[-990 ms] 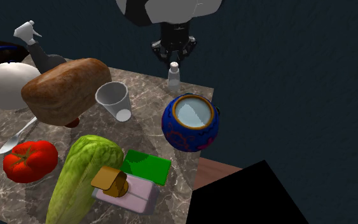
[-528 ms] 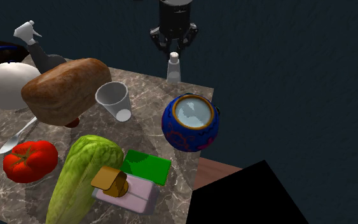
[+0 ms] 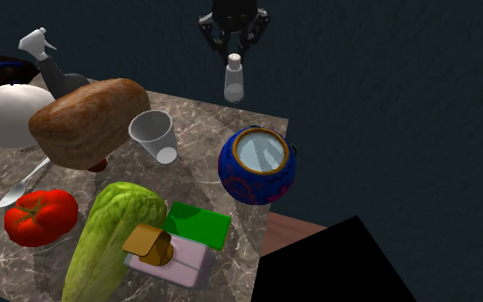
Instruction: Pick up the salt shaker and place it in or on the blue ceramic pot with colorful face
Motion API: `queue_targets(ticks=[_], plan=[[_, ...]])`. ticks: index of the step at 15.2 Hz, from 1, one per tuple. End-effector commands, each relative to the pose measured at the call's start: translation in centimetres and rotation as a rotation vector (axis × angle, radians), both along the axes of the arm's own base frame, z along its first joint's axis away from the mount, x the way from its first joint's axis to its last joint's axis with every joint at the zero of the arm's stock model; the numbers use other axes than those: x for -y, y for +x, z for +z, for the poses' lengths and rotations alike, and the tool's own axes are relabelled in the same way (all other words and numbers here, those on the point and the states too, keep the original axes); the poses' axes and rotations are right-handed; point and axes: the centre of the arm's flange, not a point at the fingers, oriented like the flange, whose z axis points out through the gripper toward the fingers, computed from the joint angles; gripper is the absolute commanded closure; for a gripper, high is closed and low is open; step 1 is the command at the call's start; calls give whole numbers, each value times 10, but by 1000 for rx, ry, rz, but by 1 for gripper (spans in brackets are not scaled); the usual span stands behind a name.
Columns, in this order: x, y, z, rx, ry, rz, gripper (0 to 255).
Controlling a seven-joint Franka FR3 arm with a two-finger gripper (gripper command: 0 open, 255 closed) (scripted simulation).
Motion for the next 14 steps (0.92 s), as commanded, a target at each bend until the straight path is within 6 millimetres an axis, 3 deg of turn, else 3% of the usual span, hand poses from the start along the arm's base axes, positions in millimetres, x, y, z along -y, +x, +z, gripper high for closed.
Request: queue_targets(ticks=[1, 14], plan=[[0, 0, 11, 0, 0, 0, 255], [0, 0, 79, 0, 0, 0, 255]])
